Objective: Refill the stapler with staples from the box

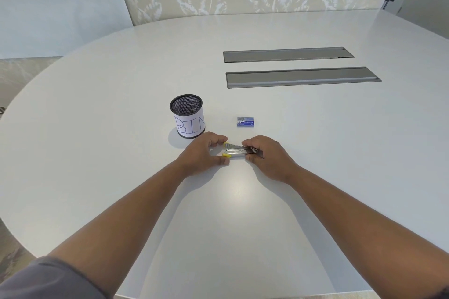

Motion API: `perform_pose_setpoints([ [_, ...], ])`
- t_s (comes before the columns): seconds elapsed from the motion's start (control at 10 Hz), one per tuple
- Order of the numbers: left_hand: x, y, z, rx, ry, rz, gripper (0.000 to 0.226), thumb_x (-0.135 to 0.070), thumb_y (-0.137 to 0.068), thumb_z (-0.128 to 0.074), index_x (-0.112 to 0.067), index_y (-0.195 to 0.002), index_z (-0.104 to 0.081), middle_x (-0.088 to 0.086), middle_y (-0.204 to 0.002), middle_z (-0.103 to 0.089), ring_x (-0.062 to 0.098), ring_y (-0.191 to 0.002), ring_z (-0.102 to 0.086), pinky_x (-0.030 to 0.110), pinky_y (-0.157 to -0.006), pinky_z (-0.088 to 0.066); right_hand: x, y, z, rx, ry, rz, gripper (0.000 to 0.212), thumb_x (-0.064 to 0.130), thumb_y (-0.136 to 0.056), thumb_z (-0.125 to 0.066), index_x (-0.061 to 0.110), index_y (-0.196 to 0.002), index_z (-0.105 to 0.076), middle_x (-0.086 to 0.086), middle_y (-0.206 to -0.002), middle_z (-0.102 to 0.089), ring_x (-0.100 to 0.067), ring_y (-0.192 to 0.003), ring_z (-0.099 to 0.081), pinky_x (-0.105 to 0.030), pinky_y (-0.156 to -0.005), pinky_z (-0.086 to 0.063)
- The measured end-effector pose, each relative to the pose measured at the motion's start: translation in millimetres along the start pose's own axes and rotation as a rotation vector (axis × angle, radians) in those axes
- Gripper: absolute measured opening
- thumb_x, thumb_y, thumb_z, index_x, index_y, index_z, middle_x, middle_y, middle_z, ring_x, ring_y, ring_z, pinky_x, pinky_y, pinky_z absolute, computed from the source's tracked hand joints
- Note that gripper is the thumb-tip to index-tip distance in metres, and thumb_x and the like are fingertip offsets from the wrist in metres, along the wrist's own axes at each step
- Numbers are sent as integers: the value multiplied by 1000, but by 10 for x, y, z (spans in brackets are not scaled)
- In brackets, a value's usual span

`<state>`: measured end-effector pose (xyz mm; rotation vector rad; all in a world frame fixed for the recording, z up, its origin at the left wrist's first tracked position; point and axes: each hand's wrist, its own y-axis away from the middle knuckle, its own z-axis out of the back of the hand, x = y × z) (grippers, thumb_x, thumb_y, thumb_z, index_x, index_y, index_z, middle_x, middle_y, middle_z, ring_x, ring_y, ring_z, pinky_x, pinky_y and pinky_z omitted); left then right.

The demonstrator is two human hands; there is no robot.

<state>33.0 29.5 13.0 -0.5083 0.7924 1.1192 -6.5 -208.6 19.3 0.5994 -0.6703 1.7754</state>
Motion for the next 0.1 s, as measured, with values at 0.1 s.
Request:
perform_pose_setpoints([
  [0.1, -51, 34, 4, -4, 16, 15, 78, -32, -70, -91, -24, -139, -55, -12, -122, -55, -4, -107, -52, 9, -85, -39, 7, -13, -16, 12, -59, -40, 36, 13, -90, -71, 6, -125, -64, -11, -120, -66, -28, -112, -60, -42, -100, -47],
])
